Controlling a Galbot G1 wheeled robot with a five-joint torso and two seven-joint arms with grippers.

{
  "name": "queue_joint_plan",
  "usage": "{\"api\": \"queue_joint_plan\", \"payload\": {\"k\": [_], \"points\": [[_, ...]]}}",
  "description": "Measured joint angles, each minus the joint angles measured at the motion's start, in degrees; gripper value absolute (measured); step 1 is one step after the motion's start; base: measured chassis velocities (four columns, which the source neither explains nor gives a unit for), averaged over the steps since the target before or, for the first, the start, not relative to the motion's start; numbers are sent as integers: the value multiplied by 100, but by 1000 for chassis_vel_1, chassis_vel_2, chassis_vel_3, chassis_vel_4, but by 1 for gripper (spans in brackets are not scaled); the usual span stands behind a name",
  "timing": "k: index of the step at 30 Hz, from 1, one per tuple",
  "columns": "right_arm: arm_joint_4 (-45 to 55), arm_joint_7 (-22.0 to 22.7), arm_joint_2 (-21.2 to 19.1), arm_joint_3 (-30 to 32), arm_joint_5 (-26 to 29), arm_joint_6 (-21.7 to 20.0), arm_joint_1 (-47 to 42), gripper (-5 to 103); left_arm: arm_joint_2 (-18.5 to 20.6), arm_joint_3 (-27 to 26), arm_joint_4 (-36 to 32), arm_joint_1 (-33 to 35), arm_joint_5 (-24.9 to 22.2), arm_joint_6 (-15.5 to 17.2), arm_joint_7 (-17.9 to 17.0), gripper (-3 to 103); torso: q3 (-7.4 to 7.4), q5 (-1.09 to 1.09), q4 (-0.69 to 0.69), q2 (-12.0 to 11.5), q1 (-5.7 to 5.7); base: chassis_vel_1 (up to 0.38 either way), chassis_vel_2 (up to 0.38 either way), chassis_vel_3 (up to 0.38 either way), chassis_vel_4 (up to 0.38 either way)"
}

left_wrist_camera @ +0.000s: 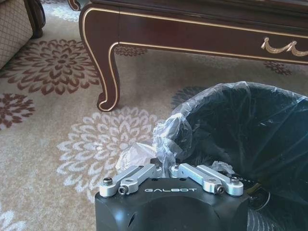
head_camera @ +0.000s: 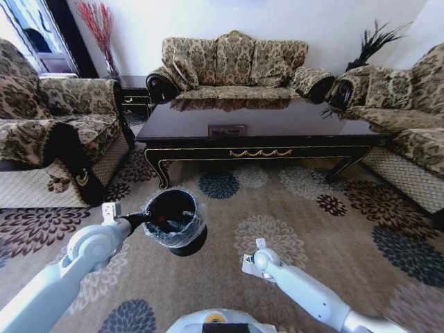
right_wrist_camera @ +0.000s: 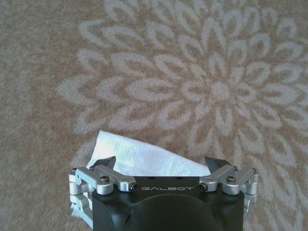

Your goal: Move to the front of the table and pick up the trash from the floor, then place it into the trash bin.

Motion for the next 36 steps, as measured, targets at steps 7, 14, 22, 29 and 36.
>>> {"api": "queue_joint_plan", "payload": {"k": [7,14,22,29,36], "points": [[-169,-112,42,-15,-84,20,50,91,-10,5,32,-6,10,-8,16,3,0,0,0,0,0,0,0,0,0],[-267,-197,82,-32,-259,30,-25,70,-16,11,42,-24,12,-11,28,3,-1,0,0,0,0,0,0,0,0],[-221,-223,79,-14,-338,45,-104,37,-51,21,30,5,37,-11,28,3,-1,3,3,0,0,0,0,0,0],[157,-119,-138,6,-292,107,-146,15,-50,4,12,12,41,-17,30,3,0,0,-3,0,0,0,0,0,0],[1339,35,-531,241,49,142,-320,0,-47,2,22,46,111,-46,43,3,0,0,0,0,0,0,0,0,0]]}}
